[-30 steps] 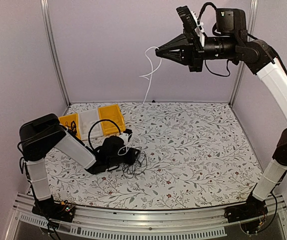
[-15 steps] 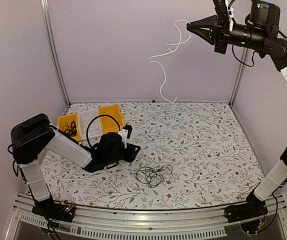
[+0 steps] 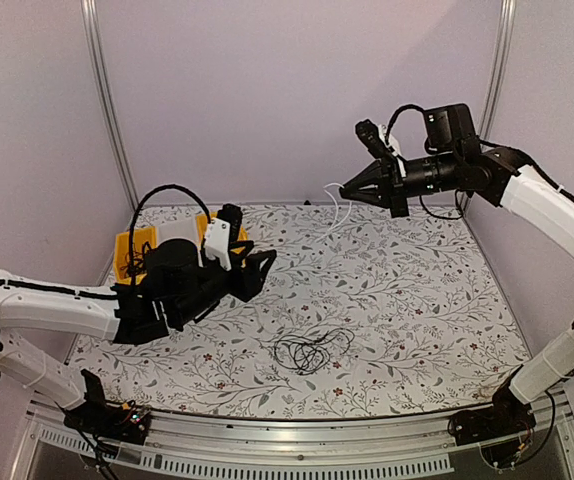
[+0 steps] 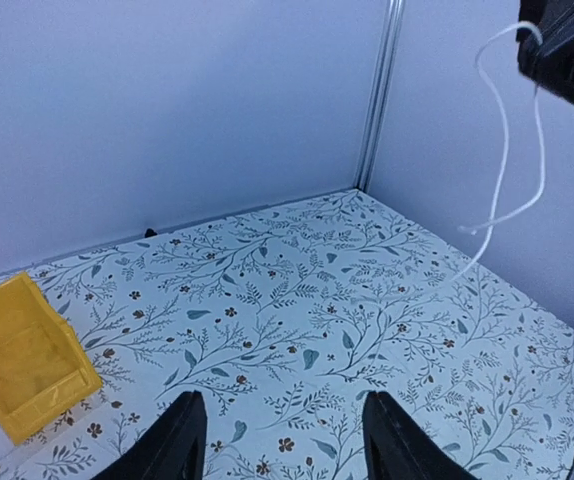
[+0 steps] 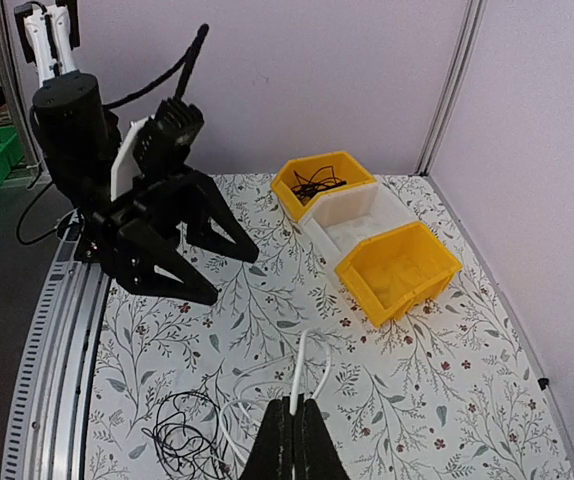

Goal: Untangle the cables

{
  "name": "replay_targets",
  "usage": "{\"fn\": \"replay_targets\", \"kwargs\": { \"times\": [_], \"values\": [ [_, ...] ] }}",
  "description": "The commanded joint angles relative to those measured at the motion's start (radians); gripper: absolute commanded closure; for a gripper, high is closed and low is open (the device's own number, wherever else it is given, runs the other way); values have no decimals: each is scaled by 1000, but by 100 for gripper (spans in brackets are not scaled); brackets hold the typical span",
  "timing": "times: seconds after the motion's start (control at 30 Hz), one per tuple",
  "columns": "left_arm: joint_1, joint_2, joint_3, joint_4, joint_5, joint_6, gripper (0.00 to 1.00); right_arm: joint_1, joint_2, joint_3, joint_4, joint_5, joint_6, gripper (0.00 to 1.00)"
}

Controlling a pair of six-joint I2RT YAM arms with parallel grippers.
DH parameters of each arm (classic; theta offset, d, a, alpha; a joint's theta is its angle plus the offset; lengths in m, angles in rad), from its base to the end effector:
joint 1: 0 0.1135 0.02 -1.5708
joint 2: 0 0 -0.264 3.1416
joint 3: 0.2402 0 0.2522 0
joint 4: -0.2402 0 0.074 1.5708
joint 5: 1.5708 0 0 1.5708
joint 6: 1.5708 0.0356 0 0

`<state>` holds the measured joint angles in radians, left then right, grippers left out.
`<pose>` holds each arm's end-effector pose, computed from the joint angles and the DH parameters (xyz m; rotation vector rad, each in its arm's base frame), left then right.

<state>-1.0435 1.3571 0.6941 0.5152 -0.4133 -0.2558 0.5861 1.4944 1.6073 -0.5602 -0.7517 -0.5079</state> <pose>0.1630 -0.2516 0.2523 0.3722 1.7040 -0.6086 0.2587 0.2009 0.4207 -1.4046 1.3905 0.8035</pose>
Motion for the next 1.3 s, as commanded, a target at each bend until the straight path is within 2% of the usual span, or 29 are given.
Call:
{"fn": "replay_targets", "kwargs": {
  "times": [0.0,0.2,0.4,0.77,0.87,1.03,1.13,1.17,1.27],
  "values": [
    [-64,-129,-33,-1,-19,156,46,-2,-15,-126,139,-58,48,100],
    [-96,-159,-16,22,76,252,42,-2,25,-182,193,-133,110,100],
    [-55,-114,72,-23,189,214,38,3,60,-190,156,-243,69,100],
    [-16,45,196,-6,303,237,47,72,79,-218,107,-278,-2,99],
    [-8,71,220,-19,322,253,56,78,81,-218,97,-282,-13,99],
    [0,74,224,-22,333,278,79,80,81,-228,101,-271,-17,98],
    [6,62,213,-4,347,284,98,80,82,-232,105,-266,-19,96],
    [8,59,210,-1,349,285,100,80,85,-231,106,-263,-16,93],
    [28,37,223,-46,348,286,100,77,93,-224,102,-202,-13,72]
  ]
}}
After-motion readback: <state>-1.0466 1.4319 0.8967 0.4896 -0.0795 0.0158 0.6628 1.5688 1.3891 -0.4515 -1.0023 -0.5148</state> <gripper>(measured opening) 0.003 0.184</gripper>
